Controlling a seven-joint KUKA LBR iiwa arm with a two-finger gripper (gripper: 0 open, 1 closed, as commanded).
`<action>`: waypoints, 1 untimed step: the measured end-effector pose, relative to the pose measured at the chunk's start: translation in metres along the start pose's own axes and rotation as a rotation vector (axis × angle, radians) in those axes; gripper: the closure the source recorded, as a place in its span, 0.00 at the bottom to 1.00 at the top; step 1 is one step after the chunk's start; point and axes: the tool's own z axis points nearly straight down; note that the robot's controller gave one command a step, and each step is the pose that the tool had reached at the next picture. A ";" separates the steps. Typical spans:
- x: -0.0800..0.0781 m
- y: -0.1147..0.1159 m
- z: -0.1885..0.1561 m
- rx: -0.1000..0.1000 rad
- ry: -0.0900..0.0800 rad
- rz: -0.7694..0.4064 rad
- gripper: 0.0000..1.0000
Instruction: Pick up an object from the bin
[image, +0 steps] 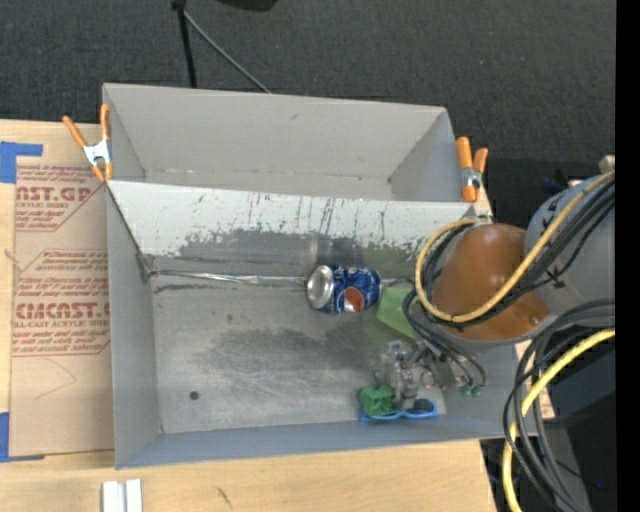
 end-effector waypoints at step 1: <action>-0.001 0.000 0.000 0.000 -0.002 0.000 0.00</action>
Offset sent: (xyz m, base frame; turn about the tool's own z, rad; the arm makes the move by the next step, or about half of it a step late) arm 0.0000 0.0000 0.0000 0.0000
